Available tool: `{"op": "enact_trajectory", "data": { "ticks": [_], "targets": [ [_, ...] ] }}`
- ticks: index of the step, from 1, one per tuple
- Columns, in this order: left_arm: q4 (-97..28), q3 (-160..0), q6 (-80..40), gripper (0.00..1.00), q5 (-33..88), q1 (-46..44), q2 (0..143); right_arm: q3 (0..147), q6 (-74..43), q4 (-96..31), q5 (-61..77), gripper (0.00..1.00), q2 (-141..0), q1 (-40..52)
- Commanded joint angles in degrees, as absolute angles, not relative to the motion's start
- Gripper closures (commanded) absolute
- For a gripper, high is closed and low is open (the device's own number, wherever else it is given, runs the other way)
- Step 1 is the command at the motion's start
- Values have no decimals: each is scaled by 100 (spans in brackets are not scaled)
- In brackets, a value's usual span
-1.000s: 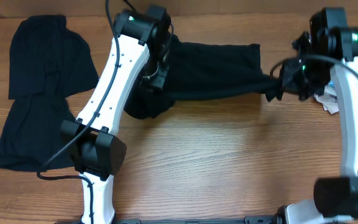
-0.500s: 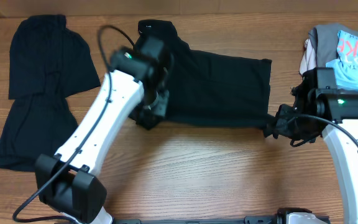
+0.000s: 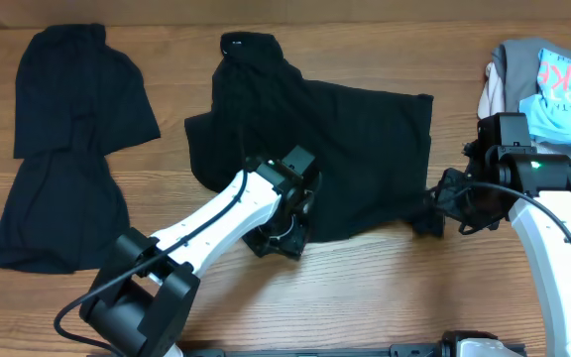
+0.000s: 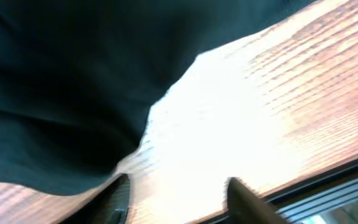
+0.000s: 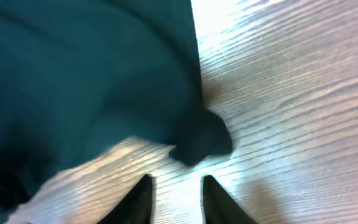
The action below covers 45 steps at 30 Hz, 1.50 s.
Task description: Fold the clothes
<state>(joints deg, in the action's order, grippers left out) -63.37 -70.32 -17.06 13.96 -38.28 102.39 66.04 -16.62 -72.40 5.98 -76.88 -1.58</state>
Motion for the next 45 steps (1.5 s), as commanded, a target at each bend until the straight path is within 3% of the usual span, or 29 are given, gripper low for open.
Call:
{"op": "enact_trajectory", "data": {
  "ticks": [1,4,9,15,18,23,32,40,45],
  "targets": [
    [-6451,-7175,-1850,40,1433,-3680,10116,6595,-1697,-7164,541,63,-7647,-200],
    [-6532,-7408,-2058,35,1028,-3284,9671,6595,-1697,-7030,543,57,-7647,-200],
    [-6407,-7520,-2233,18,622,-2403,8877,6595,-1695,-6810,548,49,-7647,-200],
    [-6375,-7483,-2228,15,596,-1052,8705,6595,-1610,-6571,611,44,-7647,-200],
    [-6222,-7376,-2226,19,589,-604,8777,6595,-1586,-6528,609,43,-7647,-200],
    [-5940,-7321,-2296,39,285,-338,9087,6595,-1498,-6440,609,42,-7651,-200],
    [-5478,-7321,-2755,42,-268,-333,10208,6595,-1503,-6392,611,42,-7651,-200],
    [-4630,-7321,-2880,50,211,-338,11083,6595,-1505,-6462,611,42,-7651,-200],
    [-4117,-7321,-2877,48,464,-340,11441,6595,-1505,-6479,611,42,-7651,-200]
  ]
}}
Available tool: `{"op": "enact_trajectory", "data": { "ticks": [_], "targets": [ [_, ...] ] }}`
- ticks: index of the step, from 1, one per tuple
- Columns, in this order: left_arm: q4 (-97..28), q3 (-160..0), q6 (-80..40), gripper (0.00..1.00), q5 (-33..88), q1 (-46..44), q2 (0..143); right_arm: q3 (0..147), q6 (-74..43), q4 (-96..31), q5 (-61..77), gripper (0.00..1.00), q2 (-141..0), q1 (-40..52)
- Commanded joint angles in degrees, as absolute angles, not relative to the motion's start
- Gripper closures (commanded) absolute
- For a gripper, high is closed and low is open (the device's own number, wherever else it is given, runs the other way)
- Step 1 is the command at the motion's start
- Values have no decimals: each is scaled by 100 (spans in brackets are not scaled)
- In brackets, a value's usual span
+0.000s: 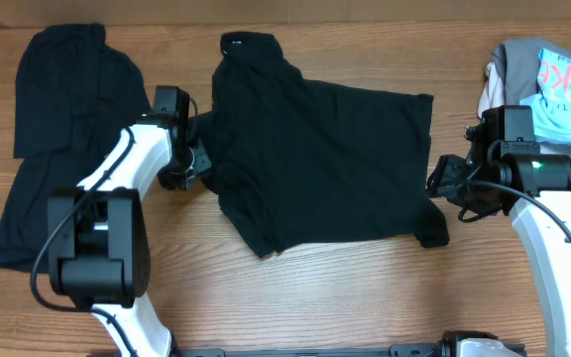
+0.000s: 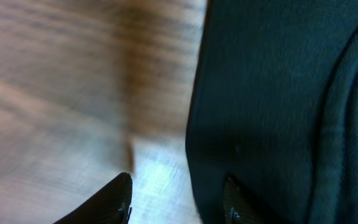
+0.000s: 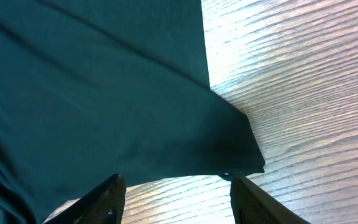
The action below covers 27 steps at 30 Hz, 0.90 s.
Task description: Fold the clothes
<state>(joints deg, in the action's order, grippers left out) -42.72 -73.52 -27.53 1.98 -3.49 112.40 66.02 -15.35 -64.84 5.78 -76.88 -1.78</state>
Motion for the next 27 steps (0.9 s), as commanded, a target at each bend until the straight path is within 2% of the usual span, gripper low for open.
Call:
{"op": "enact_trajectory", "data": {
  "ticks": [1,7,13,19,27],
  "targets": [
    [-4032,-7321,-2877,48,534,-340,11507,6595,-1505,-6484,611,41,-7651,-200],
    [-3826,-7321,-2877,49,646,-340,11793,6595,-1507,-6499,611,41,-7651,-200],
    [-3522,-7321,-2877,76,646,-340,11874,6595,-1507,-6495,613,41,-7651,-200],
    [-3382,-7321,-2873,96,569,-340,11876,6595,-1507,-6504,679,41,-7651,-200],
    [-3557,-7389,-2679,96,346,-84,11714,6595,-1507,-6565,676,40,-7651,-200]
  ]
}}
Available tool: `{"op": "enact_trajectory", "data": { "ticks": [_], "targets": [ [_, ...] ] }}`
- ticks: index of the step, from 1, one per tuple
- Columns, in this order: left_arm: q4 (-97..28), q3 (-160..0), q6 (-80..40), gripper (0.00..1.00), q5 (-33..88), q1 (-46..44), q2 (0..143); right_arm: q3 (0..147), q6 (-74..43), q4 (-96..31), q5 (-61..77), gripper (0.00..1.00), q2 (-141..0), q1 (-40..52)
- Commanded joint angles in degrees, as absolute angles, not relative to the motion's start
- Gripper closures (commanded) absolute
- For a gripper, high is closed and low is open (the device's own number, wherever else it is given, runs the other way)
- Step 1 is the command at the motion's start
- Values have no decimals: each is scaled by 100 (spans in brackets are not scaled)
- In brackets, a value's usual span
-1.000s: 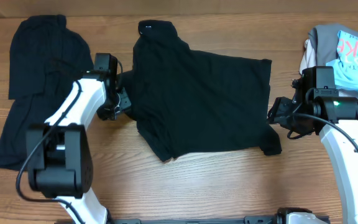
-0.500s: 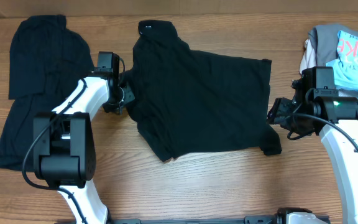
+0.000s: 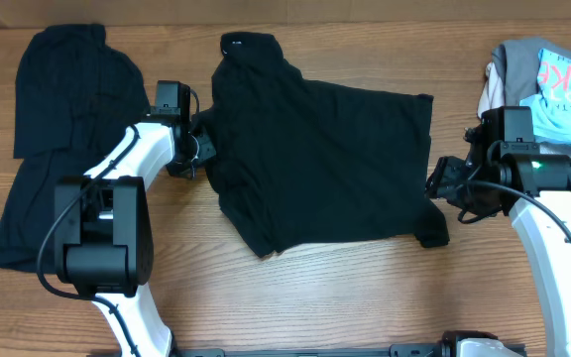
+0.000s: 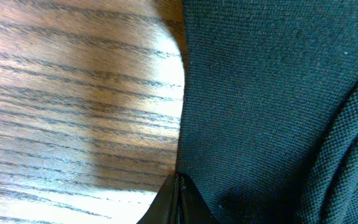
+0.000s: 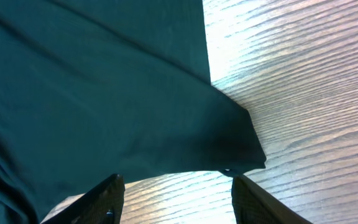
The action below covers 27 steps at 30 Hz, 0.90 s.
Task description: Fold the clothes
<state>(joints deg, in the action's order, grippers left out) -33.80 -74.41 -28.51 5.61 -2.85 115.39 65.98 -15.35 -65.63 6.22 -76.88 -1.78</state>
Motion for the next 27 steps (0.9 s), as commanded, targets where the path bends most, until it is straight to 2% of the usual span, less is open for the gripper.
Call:
{"op": "enact_trajectory", "data": {
  "ticks": [1,14,18,19,21,22,24,27],
  "targets": [
    [-3649,-7428,-2676,96,268,-8,11644,6595,-1507,-6571,676,40,-7651,-200],
    [-4195,-7679,-1922,96,-895,589,10464,6595,-1527,-6584,720,40,-7651,-200],
    [-4187,-7677,-1925,96,-604,563,10466,6595,-1525,-6582,742,41,-7651,-200],
    [-4163,-7675,-1922,93,-449,539,10473,6595,-1527,-6582,742,40,-7651,-200],
    [-4062,-7664,-1920,72,-113,493,10506,6595,-1525,-6580,740,40,-7651,-200],
    [-3900,-7662,-1765,54,355,480,10575,6595,-1525,-6582,740,40,-7651,-200],
    [-3739,-7662,-1577,45,794,482,10694,6595,-1520,-6580,735,40,-7651,-200],
    [-3667,-7662,-1581,40,917,484,10866,6595,-1503,-6549,735,40,-7651,-200]
  ]
}}
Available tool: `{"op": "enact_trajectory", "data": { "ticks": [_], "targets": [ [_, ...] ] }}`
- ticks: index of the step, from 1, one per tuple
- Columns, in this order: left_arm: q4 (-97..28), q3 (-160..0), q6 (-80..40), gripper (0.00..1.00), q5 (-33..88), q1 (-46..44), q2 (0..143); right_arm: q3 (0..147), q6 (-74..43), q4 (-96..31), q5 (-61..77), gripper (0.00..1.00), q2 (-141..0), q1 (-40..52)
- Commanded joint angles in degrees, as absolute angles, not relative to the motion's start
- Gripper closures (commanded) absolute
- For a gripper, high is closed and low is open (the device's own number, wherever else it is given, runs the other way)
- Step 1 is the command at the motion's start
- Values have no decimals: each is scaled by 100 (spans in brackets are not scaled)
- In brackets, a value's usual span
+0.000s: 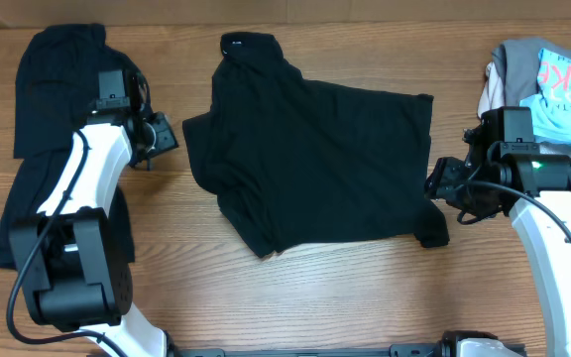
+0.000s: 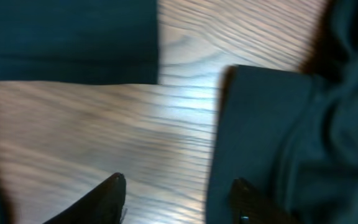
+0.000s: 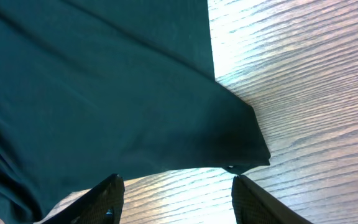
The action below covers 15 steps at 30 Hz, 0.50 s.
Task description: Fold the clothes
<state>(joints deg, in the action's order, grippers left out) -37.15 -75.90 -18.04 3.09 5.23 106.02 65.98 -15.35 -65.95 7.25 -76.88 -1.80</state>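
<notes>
A black shirt [image 1: 315,149] lies spread in the middle of the table, collar at the back. Its left sleeve [image 2: 272,137] fills the right side of the left wrist view. My left gripper [image 1: 157,134] [image 2: 176,202] stands open over bare wood between that sleeve and a second black garment [image 1: 62,149] [image 2: 67,37]. My right gripper [image 1: 439,185] [image 3: 179,199] is open just off the shirt's lower right corner [image 3: 244,149], holding nothing. The shirt [image 3: 104,93] covers most of the right wrist view.
A pile of light clothes [image 1: 543,79], grey, white and pale blue with print, sits at the back right behind the right arm. The wooden table [image 1: 345,297] shows in front of the shirt. The left arm reaches along the left garment's right edge.
My left gripper was shut at the shirt's left sleeve edge; now it is open and has moved left, off the shirt. The sleeve lies flat to the left. The right gripper is unchanged.
First my left gripper was at the shirt's front hem and the right one, narrowly open, at the bunched lower right corner. Then the left was open at the left sleeve and the right wide open by a flattened corner. The left shut on the sleeve, and now stands open beside it.
</notes>
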Motion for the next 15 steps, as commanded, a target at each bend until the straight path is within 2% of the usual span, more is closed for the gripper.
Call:
{"op": "enact_trajectory", "data": {
  "ticks": [1,7,15],
  "targets": [
    [-3651,-7662,-1579,40,930,482,10940,6595,-1503,-6539,735,39,-7651,-200],
    [-3299,-7662,-1494,39,1494,480,11605,6595,-1503,-6501,738,35,-7651,-200],
    [-2943,-7662,-1361,39,1828,480,12223,6595,-1505,-6514,742,34,-7651,-200]
  ]
}}
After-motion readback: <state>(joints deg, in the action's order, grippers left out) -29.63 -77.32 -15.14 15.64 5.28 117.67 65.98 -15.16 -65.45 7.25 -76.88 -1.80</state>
